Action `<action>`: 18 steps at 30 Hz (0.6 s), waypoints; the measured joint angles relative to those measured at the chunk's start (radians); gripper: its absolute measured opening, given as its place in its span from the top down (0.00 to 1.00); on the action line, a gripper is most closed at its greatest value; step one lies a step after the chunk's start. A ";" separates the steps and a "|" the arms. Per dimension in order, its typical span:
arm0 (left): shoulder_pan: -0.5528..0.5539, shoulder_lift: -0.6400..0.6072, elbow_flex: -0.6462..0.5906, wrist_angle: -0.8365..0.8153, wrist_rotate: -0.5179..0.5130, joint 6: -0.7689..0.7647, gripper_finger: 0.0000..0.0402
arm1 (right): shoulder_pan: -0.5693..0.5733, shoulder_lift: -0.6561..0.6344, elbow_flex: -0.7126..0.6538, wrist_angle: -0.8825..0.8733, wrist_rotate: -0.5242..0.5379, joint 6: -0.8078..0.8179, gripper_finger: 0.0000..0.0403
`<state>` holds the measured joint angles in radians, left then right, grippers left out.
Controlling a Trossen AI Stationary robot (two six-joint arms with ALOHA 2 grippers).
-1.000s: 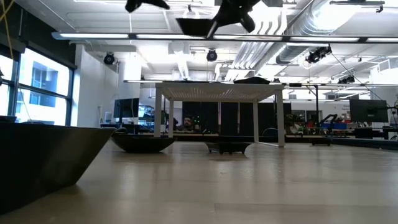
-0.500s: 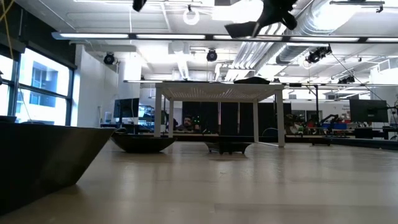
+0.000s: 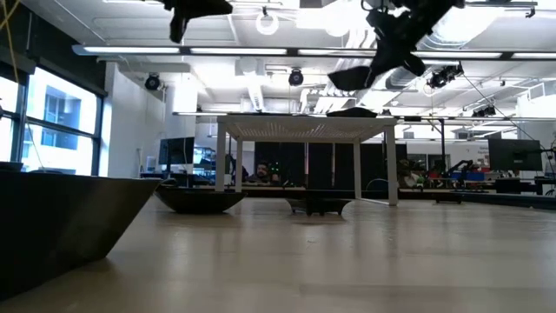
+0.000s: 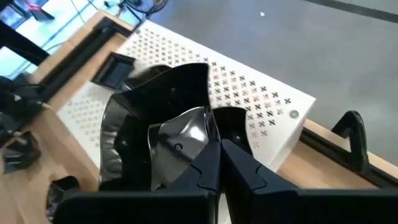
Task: Pick & Place Mini shaped plates
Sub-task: Stack the black distorted square plate on top of the black distorted square plate on the shelf
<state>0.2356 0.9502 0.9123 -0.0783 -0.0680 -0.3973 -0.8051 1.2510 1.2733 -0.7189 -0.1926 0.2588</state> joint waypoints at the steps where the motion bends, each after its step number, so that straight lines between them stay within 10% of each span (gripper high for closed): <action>1: 0.000 -0.005 0.000 -0.009 -0.008 0.000 1.00 | -0.001 0.000 -0.014 0.009 -0.001 -0.006 0.99; 18: 0.000 -0.013 0.000 -0.037 -0.029 0.000 0.99 | -0.009 0.001 -0.228 0.254 0.028 0.058 0.98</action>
<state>0.2356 0.9367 0.9123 -0.1148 -0.0971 -0.3973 -0.8143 1.2522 1.0451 -0.4653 -0.1646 0.3168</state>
